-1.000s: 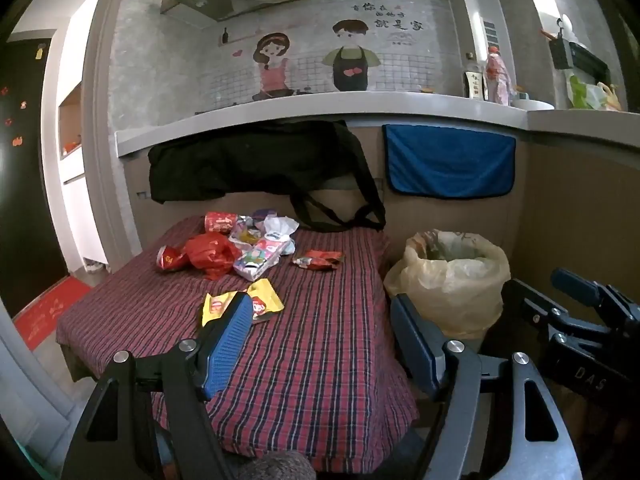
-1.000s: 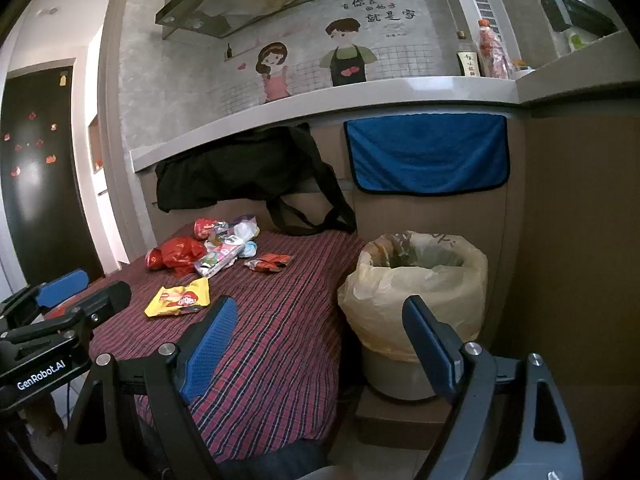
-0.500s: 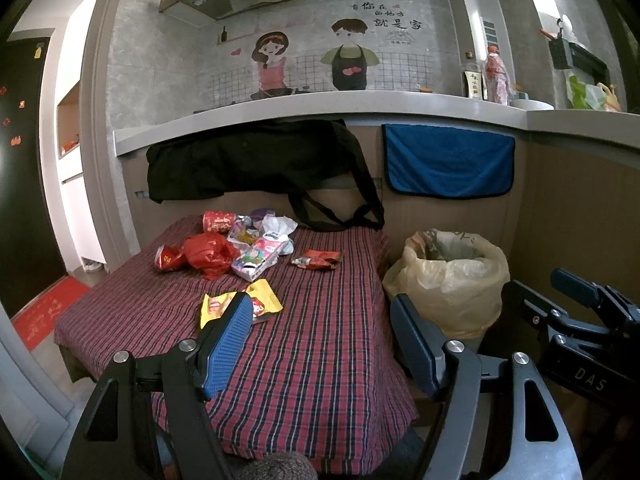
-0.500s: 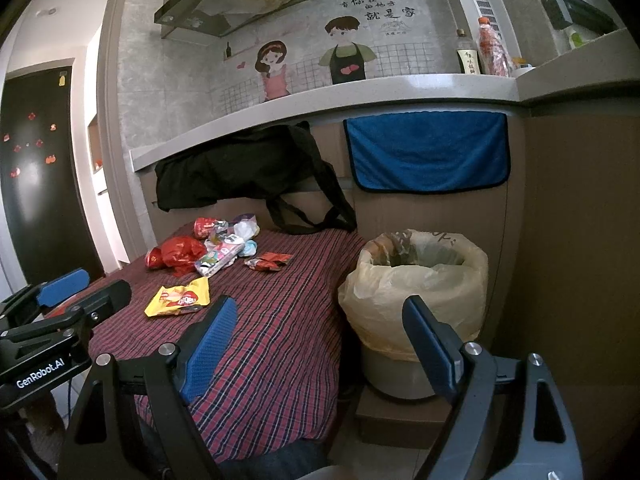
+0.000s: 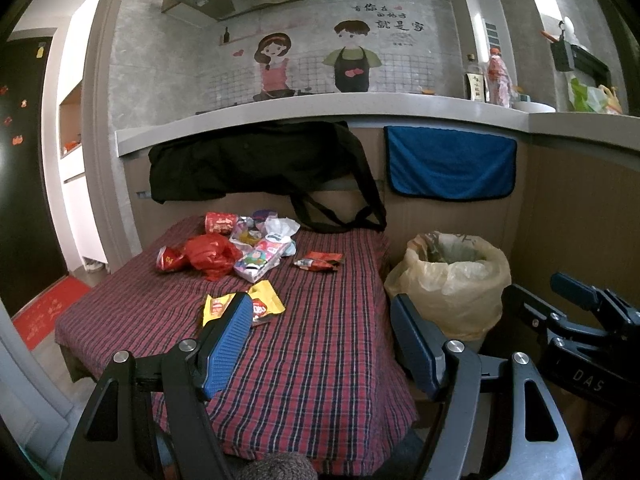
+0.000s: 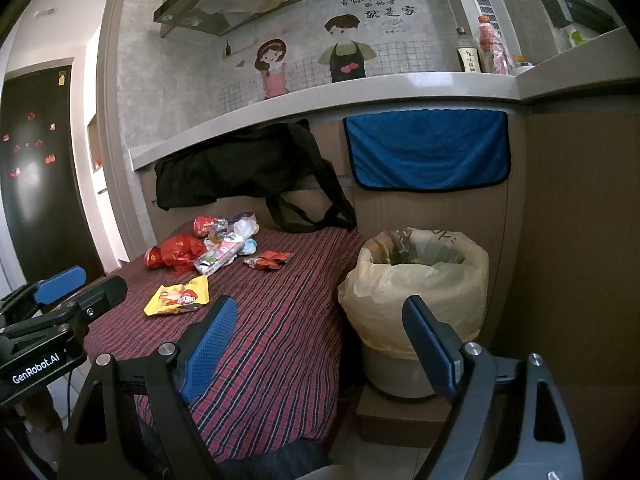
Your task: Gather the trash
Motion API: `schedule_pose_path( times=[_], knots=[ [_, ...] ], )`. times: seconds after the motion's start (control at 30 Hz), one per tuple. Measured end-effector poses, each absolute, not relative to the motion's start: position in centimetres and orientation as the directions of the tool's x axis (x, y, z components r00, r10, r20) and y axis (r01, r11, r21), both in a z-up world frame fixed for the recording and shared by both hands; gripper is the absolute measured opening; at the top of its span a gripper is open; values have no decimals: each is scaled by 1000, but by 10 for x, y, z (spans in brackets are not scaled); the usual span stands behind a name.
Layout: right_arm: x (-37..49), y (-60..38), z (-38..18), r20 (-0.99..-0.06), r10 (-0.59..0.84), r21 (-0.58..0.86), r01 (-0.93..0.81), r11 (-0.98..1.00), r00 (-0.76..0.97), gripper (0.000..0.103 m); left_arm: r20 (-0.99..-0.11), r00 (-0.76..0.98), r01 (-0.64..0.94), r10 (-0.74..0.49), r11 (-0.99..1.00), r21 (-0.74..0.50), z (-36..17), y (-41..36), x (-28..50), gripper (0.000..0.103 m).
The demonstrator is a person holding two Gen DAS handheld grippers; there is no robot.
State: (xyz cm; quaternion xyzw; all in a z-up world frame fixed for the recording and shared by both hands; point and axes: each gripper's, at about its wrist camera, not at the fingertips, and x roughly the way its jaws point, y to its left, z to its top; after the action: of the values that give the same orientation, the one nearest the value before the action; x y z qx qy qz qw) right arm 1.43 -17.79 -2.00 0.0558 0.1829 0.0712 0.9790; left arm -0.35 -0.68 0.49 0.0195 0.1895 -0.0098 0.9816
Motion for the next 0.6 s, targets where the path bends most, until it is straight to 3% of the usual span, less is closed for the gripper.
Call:
schedule_pose_path(
  times=[0.6],
  knots=[
    [14, -178, -20, -351, 159, 138, -118, 983, 923, 83, -373, 928, 27, -13, 999, 33, 5, -7, -4, 71]
  ],
)
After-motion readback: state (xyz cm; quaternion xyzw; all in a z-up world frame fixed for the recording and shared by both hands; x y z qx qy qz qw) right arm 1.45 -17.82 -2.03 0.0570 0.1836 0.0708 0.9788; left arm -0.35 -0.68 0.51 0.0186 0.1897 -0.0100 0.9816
